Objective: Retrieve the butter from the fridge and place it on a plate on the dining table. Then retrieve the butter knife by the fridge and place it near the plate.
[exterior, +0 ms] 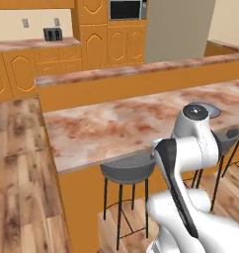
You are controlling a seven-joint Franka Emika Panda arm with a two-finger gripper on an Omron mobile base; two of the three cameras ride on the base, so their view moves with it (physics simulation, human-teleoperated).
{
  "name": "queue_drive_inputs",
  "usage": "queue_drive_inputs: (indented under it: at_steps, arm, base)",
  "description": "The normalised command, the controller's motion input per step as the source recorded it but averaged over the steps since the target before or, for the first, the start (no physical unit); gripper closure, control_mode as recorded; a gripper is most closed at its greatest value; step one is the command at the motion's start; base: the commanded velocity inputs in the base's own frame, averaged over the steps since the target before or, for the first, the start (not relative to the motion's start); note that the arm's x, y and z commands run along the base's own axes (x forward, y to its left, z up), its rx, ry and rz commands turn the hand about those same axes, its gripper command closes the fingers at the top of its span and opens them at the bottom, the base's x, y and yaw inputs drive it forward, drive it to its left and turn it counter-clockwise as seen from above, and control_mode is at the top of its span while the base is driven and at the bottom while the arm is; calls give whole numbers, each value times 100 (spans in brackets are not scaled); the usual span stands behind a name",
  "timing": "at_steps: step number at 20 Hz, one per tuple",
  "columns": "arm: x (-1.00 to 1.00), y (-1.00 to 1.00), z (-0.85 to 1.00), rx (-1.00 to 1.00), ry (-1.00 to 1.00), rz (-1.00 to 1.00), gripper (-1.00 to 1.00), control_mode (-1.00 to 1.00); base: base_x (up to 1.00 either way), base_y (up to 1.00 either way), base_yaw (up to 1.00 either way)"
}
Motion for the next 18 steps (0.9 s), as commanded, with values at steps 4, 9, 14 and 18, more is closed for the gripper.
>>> queue_drive_inputs:
  at_steps: [4,9,14,18]
  arm:
    - [0,0,0,0,0,0,100,100]
    - [0,0,0,0,0,0,100,100]
    - [0,0,0,0,0,0,100,100]
    - [0,0,0,0,0,0,100,100]
  base:
    - [24,-100,3]
    - [24,-100,21]
    - [22,-100,29]
    - [26,-100,27]
